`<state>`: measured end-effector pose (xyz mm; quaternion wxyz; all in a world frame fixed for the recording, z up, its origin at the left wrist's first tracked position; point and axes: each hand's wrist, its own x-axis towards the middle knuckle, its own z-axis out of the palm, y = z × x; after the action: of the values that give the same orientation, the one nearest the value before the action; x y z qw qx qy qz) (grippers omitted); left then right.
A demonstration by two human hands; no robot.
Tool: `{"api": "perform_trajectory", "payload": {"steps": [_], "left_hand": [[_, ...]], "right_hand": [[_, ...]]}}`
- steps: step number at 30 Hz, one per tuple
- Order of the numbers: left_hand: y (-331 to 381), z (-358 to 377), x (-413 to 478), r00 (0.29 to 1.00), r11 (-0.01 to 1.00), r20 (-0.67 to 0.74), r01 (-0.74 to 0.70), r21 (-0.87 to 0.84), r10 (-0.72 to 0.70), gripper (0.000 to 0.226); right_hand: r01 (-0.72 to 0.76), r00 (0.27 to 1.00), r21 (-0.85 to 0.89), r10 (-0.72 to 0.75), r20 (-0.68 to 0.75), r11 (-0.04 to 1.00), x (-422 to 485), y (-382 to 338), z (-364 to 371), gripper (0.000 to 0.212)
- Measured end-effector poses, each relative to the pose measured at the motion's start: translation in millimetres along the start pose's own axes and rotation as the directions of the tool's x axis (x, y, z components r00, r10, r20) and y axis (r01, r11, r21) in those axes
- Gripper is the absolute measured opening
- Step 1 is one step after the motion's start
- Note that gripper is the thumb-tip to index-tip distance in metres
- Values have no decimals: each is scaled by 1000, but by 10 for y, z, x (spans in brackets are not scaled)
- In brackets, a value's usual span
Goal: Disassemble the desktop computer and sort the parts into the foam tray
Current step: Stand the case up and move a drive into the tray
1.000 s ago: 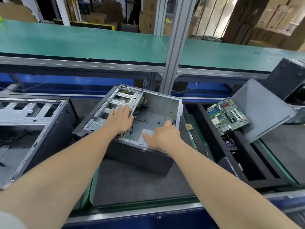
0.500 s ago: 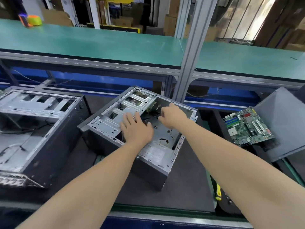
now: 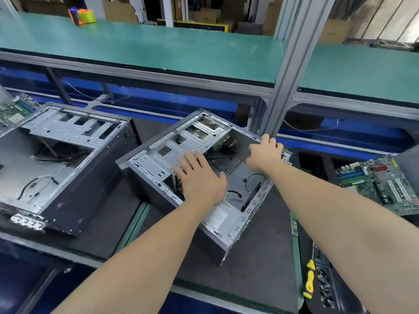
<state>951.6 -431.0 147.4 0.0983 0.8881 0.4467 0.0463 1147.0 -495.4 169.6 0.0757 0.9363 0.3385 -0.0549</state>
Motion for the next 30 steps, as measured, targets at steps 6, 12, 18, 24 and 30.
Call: {"api": "perform_trajectory", "payload": {"steps": [6,12,18,24,30], "left_hand": [[-24,18,14,1000,999,4,-24,21,24,100],[-135,23,86,990,990,32,-140,32,139,99],[-364,17,239,932,933,67,-358,40,355,95],[-551,-30,447,818,811,102,-575,107,566,95],[-750,-135,564,674,668,194,-737,107,713,96]], "right_hand": [[-5,997,-123,-4,-80,992,-70,56,78,40],[-100,994,-189,88,-73,977,-325,93,107,20],[-247,969,-281,238,-66,928,-782,83,147,16],[-330,918,-395,389,75,857,-1230,-98,89,19],[-366,860,-374,463,214,852,-1582,-326,68,39]]}}
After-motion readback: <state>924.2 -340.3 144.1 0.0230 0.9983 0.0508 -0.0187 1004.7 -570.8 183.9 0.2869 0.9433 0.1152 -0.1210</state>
